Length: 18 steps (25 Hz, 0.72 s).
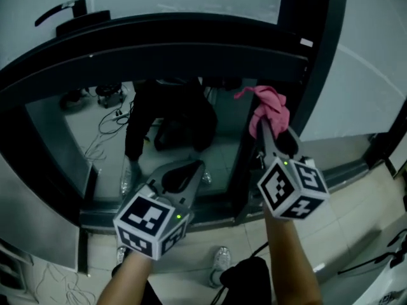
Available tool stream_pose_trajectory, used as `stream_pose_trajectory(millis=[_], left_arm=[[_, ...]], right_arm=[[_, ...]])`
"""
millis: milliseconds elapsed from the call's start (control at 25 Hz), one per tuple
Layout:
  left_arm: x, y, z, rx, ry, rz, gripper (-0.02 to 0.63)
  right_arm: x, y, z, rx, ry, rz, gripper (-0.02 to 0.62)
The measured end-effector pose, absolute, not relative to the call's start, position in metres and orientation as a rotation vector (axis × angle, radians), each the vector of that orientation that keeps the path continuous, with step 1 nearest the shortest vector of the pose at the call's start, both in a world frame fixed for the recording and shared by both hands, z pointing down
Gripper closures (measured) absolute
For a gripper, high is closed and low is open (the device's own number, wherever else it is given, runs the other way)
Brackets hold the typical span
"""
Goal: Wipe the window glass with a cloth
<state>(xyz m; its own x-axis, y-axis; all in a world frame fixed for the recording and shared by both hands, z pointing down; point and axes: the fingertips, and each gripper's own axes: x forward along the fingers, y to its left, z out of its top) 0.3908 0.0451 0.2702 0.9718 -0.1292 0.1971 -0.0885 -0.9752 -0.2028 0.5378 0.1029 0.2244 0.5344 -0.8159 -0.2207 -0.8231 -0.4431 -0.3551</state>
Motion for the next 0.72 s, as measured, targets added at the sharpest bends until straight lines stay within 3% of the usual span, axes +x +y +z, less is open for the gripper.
stream_pose_trajectory(millis=[520,720], left_arm=[[0.382,0.002,0.269,-2.914,0.233,-0.308,0.601],[0.361,-0.026,0.268,-2.909,0.306,-0.309,0.601]], right_arm=[[0.611,0.071,0.216,-2.521,1.033,-0.026,0.459],[0.596,0.046,0.209,-2.556,1.145,0.038,0.462]])
